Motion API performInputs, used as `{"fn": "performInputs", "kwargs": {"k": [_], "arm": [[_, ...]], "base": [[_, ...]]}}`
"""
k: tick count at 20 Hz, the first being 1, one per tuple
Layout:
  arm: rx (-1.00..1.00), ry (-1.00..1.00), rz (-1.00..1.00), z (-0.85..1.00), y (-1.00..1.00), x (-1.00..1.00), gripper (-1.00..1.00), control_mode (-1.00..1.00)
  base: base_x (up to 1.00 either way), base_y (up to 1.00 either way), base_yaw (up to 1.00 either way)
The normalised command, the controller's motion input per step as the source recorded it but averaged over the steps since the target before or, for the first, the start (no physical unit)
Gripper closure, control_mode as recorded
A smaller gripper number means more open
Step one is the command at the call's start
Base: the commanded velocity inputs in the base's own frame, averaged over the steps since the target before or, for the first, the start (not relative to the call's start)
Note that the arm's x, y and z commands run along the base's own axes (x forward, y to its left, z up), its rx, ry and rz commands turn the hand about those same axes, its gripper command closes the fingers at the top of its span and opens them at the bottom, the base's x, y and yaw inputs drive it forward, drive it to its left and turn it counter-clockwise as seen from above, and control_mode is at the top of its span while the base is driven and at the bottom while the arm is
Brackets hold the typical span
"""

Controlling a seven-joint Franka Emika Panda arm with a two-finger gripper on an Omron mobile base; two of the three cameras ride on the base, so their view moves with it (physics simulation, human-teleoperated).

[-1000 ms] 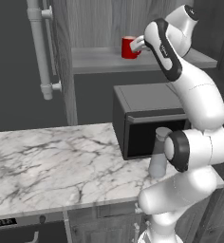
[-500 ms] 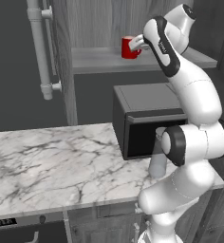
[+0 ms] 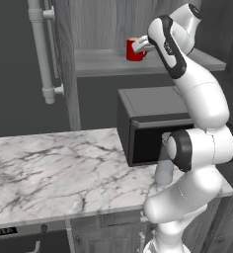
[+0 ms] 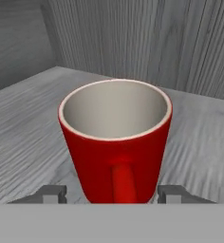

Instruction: There is a tray on the dining counter. Grab the cup, mug, and pitcher and place them on the tray. The pitcher may be placed next to the tray if it cannot fit the tray.

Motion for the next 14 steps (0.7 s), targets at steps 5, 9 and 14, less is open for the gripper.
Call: {"fn": "performInputs", "kwargs": {"k": [5,9,14], "arm": [[0.00,0.00,0.01,0.00,0.00,0.00,1.00,-1.00],[0.00,0.00,0.00,0.00,0.00,0.00,1.00,-1.00],[0.00,0.00,0.00,0.00,0.00,-0.14,1.00,-1.00]], "base": [[0.00,0.00,0.00],[0.00,0.00,0.00],[0.00,0.00,0.00]]}}
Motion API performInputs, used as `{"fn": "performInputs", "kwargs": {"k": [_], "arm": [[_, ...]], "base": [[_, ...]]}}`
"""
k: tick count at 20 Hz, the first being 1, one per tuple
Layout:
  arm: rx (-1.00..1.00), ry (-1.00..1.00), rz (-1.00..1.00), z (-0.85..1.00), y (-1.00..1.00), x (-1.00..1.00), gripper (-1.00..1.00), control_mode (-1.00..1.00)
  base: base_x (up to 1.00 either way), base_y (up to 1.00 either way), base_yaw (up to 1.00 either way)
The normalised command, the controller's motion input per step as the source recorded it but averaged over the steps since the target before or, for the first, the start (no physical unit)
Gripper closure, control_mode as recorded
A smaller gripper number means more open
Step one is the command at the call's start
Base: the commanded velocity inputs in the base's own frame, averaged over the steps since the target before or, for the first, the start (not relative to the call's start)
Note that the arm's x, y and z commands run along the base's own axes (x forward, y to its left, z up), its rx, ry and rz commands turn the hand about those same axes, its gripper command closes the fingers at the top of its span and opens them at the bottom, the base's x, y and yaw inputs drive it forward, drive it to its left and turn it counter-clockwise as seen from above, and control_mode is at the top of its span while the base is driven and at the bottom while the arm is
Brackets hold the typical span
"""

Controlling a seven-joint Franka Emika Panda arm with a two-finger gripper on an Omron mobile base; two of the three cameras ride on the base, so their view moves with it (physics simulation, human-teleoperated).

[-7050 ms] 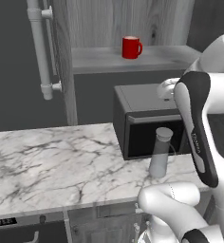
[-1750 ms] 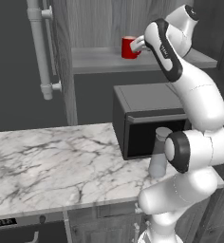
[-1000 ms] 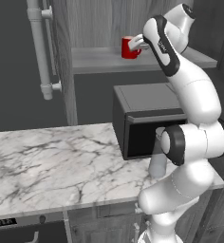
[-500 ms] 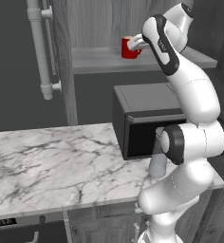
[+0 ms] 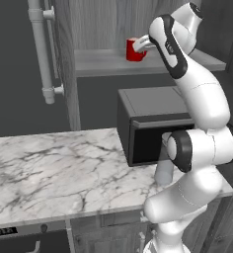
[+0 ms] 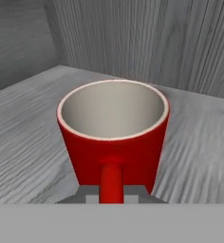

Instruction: There is a tray on the dining counter. Grab the cup, mug, and pitcher and place them on the tray. The pitcher may be placed next to the tray if it cannot fit the tray.

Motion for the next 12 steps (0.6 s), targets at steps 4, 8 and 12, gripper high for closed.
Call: {"fn": "performInputs", "kwargs": {"k": [4,8,12], "arm": [[0.00,0.00,0.00,0.00,-0.09,-0.52,1.00,-1.00],[0.00,0.00,-0.01,0.00,-0.21,-0.57,1.00,-1.00],[0.00,-0.01,-0.04,0.00,-0.21,-0.78,1.00,-1.00]], "base": [[0.00,0.00,0.00],[0.00,0.00,0.00],[0.00,0.00,0.00]]}}
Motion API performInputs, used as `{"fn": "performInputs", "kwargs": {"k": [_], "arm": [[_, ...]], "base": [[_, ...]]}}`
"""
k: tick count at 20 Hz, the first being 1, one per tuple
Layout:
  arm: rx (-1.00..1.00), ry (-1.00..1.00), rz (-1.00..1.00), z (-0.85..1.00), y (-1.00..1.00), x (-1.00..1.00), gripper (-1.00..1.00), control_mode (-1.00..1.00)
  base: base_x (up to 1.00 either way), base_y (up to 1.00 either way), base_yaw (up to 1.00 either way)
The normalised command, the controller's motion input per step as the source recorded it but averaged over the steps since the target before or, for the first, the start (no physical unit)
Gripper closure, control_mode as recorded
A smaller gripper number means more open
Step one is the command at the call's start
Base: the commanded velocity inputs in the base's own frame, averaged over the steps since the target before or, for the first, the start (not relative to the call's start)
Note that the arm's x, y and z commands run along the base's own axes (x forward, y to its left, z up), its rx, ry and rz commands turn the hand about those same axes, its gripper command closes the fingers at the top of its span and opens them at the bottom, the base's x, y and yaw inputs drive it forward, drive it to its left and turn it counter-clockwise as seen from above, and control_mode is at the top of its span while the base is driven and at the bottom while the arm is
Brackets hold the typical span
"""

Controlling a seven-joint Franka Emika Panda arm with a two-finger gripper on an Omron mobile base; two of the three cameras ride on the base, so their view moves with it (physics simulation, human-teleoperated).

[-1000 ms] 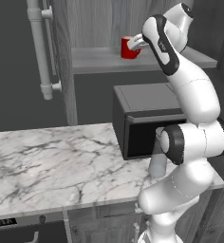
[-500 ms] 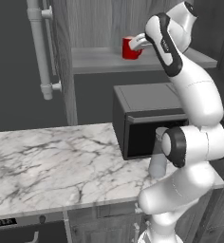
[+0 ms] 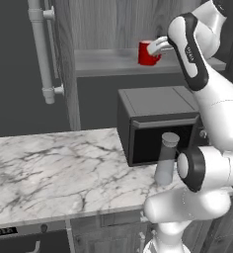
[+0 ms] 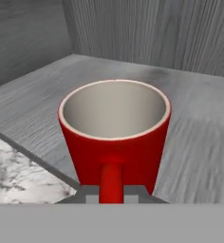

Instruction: There is a tray on the dining counter. Grab the cup, mug, and pitcher and place them on the tray. The pitcher may be placed next to the tray if it cannot fit the tray.

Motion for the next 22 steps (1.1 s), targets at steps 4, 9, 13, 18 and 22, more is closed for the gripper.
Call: {"fn": "performInputs", "kwargs": {"k": [4,9,13,18,22], "arm": [[0.00,-0.03,-0.10,0.00,-0.13,-0.95,1.00,-1.00],[0.00,0.00,-0.17,0.00,0.00,-1.00,1.00,-1.00],[0.00,0.00,-0.18,0.00,0.00,-0.90,1.00,-1.00],[0.00,0.00,-0.15,-0.02,0.00,-0.67,1.00,-1.00],[0.00,0.00,-0.09,-0.02,0.00,-0.48,1.00,-1.00]], "base": [[0.00,0.00,0.00],[0.00,0.00,0.00],[0.00,0.00,0.00],[0.00,0.00,0.00],[0.00,0.00,0.00]]}}
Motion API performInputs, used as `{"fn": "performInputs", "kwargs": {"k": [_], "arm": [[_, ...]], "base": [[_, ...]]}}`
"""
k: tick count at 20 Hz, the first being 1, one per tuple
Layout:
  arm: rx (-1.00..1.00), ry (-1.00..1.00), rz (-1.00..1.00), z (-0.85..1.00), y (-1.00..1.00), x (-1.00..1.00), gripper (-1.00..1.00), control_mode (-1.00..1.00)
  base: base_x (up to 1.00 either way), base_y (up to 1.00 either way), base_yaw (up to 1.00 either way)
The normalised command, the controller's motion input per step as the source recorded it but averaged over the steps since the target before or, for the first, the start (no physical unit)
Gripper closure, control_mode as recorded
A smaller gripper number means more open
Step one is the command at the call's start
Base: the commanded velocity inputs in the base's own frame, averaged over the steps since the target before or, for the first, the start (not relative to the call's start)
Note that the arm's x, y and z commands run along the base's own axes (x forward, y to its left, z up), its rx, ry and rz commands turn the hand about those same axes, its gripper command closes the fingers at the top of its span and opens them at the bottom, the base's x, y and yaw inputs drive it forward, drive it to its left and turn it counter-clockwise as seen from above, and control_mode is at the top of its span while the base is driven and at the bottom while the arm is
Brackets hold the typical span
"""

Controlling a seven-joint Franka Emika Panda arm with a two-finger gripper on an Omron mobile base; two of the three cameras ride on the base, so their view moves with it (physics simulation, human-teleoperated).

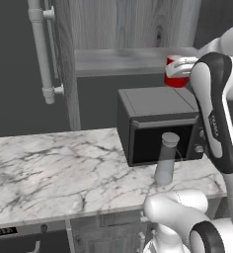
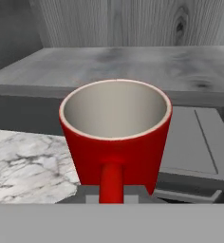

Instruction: There is a tray on the dining counter. Grab the cup, mug, and pitcher and place them on the tray. The pitcher may be placed next to the tray if it cannot fit the tray.

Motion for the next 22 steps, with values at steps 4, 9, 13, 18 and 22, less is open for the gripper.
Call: {"fn": "performInputs", "kwargs": {"k": [4,9,13,18,22], "arm": [[0.00,0.00,-0.02,-0.05,0.00,-0.42,1.00,-1.00],[0.00,0.01,-0.03,-0.02,0.07,-0.29,1.00,-1.00],[0.00,0.02,-0.03,-0.09,0.05,-0.25,1.00,-1.00],[0.00,0.04,0.00,-0.01,0.00,-0.23,1.00,-1.00],[0.00,0.02,0.00,0.00,0.00,-0.13,1.00,-1.00]], "base": [[0.00,0.00,0.00],[0.00,0.00,0.00],[0.00,0.00,0.00],[0.00,0.00,0.00],[0.00,0.00,0.00]]}}
